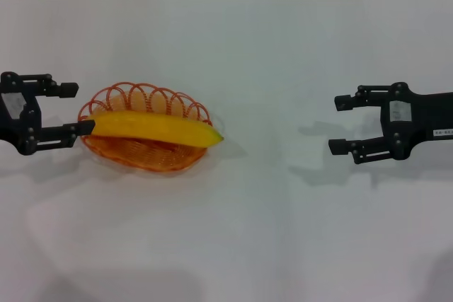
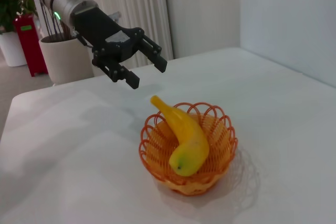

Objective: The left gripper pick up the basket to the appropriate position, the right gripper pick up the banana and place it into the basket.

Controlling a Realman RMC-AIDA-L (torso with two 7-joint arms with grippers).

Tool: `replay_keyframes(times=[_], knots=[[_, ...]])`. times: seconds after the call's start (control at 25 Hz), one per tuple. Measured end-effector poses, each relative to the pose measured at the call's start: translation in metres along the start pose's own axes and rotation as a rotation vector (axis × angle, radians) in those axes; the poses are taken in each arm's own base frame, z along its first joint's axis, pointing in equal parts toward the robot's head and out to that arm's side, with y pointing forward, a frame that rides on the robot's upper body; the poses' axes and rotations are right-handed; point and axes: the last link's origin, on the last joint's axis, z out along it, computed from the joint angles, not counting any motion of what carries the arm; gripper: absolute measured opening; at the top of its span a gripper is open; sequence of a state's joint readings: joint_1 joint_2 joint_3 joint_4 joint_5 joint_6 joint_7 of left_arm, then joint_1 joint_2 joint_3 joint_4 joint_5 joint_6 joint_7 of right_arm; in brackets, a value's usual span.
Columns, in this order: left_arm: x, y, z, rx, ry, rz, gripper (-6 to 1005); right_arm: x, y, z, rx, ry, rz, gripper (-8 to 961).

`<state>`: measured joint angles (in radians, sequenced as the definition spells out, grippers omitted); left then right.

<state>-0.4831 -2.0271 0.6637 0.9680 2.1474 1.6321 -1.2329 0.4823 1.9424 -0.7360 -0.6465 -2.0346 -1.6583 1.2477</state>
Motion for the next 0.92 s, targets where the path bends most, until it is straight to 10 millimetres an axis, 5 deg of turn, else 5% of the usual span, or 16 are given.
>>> replay_keyframes(times=[0.92], knots=[[0.0041,0.0023,0.0078,-0.038,-0.011,0.018,658,-0.0036,-0.0003,0.0088,-0.011,0.004,0.000,848]])
